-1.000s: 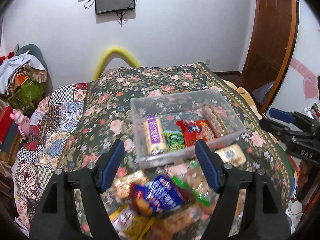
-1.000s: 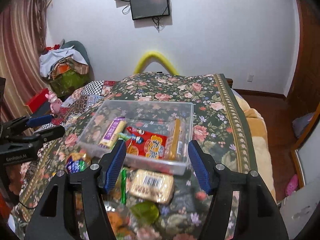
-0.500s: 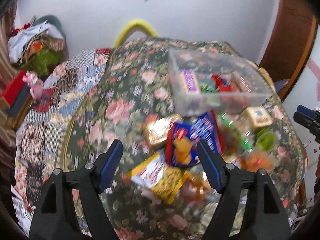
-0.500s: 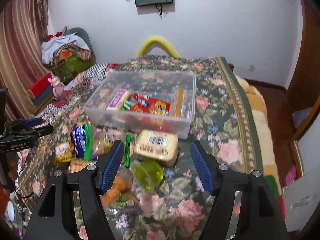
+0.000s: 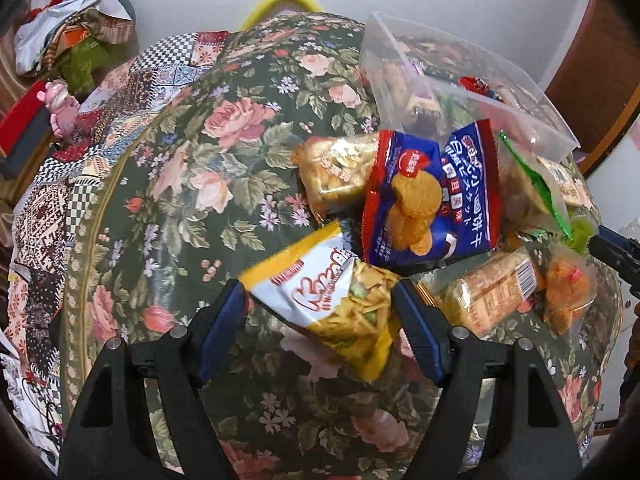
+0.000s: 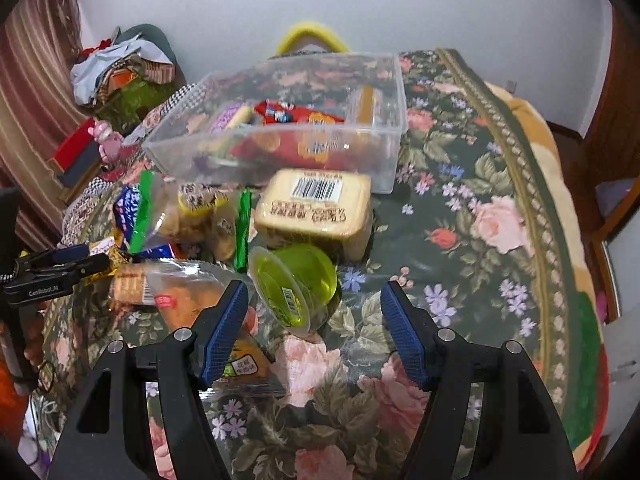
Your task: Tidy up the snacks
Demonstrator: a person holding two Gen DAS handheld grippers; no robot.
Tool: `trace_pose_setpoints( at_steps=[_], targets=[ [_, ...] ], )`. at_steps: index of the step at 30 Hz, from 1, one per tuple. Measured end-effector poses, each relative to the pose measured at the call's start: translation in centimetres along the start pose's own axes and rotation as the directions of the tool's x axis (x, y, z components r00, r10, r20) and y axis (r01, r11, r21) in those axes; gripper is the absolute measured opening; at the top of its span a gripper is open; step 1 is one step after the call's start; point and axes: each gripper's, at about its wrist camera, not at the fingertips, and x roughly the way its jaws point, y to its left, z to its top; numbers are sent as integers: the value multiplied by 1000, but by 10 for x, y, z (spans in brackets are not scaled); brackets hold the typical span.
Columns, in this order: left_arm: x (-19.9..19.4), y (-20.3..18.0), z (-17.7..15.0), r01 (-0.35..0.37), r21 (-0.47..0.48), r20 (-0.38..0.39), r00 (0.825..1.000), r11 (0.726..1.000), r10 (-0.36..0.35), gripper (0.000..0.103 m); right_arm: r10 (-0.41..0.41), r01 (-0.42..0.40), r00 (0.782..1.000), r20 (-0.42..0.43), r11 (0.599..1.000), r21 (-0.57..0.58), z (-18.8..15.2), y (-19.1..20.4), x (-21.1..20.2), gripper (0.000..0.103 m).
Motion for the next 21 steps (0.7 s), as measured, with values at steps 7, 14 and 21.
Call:
trace_pose_setpoints(
  at_steps=[7,14,21],
  targets=[
    [13,-3,1,38,4,0,999,999,-38,64,14,-14,1000,-26,1000,6,0,1,16,66],
    [16,-2,0,51,-7,19,999,999,-51,54,37,-37,999,-31,999,-1,1,3,23,65],
    [6,0,-2,42,-13,41,998,999,-42,42,70,-71,997,-40,997,-9,0,6,27,47]
  ],
)
